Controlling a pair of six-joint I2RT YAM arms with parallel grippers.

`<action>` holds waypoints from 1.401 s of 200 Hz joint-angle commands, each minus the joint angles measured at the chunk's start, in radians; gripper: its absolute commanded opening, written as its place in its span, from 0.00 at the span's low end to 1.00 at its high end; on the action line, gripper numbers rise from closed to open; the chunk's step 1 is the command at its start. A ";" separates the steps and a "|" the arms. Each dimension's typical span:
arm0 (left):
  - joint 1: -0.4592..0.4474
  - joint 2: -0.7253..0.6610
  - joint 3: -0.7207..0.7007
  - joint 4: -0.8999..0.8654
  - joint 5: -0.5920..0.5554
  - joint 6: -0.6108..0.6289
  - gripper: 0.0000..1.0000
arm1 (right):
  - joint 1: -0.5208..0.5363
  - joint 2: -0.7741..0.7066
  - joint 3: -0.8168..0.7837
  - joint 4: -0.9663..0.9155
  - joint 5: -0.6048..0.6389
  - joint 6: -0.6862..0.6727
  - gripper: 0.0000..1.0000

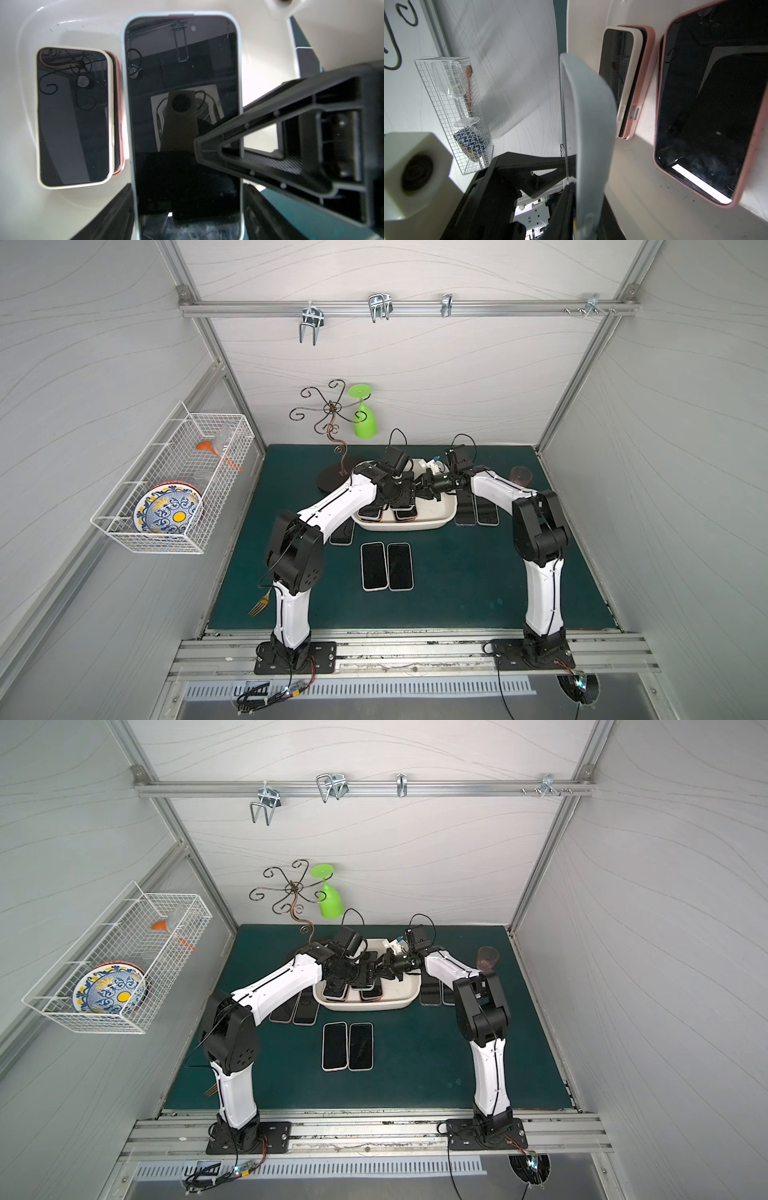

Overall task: Take the phone out of the storage box
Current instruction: Place the phone at the center of the board.

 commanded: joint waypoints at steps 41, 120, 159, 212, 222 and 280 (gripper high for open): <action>-0.013 -0.203 -0.080 0.109 0.071 -0.036 0.83 | -0.004 -0.163 -0.056 -0.060 0.034 -0.062 0.00; 0.116 -0.639 -0.267 -0.061 -0.049 -0.009 0.99 | -0.102 -0.641 -0.347 -0.513 0.127 -0.412 0.00; 0.124 -0.845 -0.570 -0.099 -0.075 -0.053 0.56 | 0.002 -0.788 -0.616 -0.509 0.202 -0.410 0.00; 0.123 -0.972 -0.780 -0.115 -0.042 -0.103 0.06 | 0.122 -0.738 -0.805 -0.283 0.303 -0.303 0.00; 0.123 -0.977 -0.803 -0.109 -0.037 -0.104 0.04 | 0.124 -0.716 -0.816 -0.247 0.312 -0.294 0.00; 0.124 -0.976 -0.846 -0.086 -0.024 -0.098 0.19 | 0.125 -0.498 -0.803 -0.024 0.337 -0.226 0.00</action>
